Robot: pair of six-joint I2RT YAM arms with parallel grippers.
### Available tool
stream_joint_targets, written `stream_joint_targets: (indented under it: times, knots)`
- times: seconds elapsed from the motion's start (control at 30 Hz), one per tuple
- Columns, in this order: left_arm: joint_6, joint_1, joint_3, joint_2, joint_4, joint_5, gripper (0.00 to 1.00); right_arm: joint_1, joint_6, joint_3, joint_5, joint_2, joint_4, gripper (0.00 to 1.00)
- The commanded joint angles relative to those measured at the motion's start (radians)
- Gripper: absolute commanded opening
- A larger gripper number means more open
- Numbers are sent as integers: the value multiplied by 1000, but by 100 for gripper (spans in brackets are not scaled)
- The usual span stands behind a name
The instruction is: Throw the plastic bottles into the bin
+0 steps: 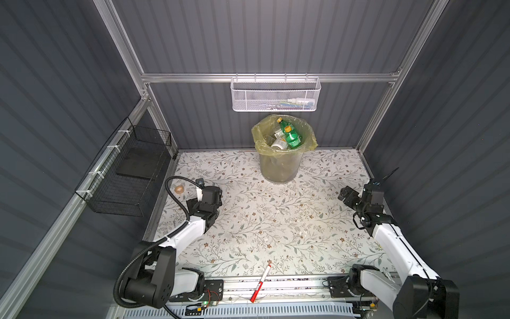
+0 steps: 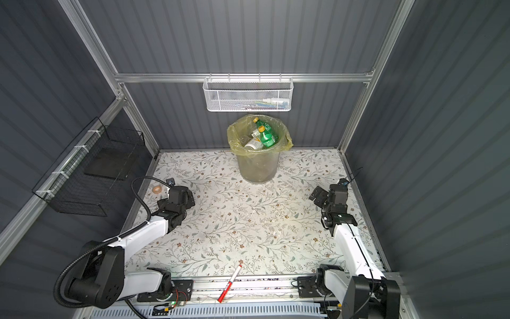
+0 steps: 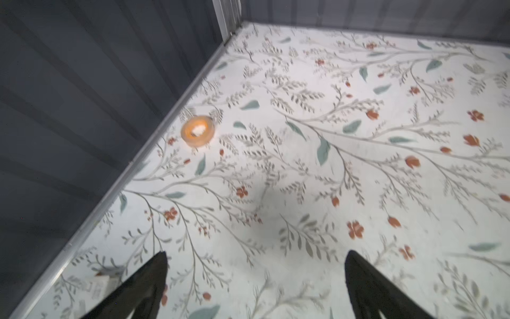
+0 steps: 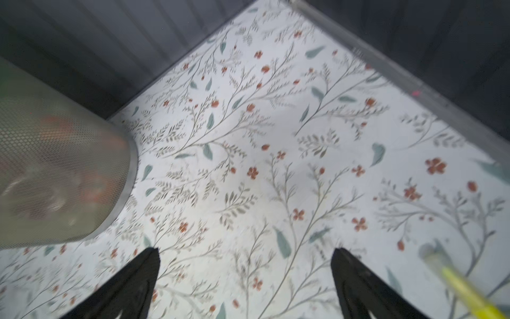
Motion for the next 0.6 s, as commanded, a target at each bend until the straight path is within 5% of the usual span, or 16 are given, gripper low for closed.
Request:
stream_joint_targets:
  times: [0.0, 0.13, 0.3, 0.4, 0.53, 0.57]
  knots:
    - [119, 7, -9, 76, 234, -143, 100, -8, -99, -84, 157, 33, 225, 99]
    - [175, 15, -131, 160, 529, -163, 100, -14, -142, -178, 174, 118, 482, 99]
    - [292, 56, -223, 330, 937, -33, 100, -21, -217, -221, 105, 228, 778, 99]
    - [304, 82, -158, 333, 778, 110, 100, -23, -256, -215, 32, 314, 870, 99]
    - [257, 191, -219, 392, 955, 292, 100, -21, -305, -221, -101, 333, 914, 99]
    - [225, 207, -206, 355, 863, 323, 100, -20, -329, -236, -165, 351, 941, 99]
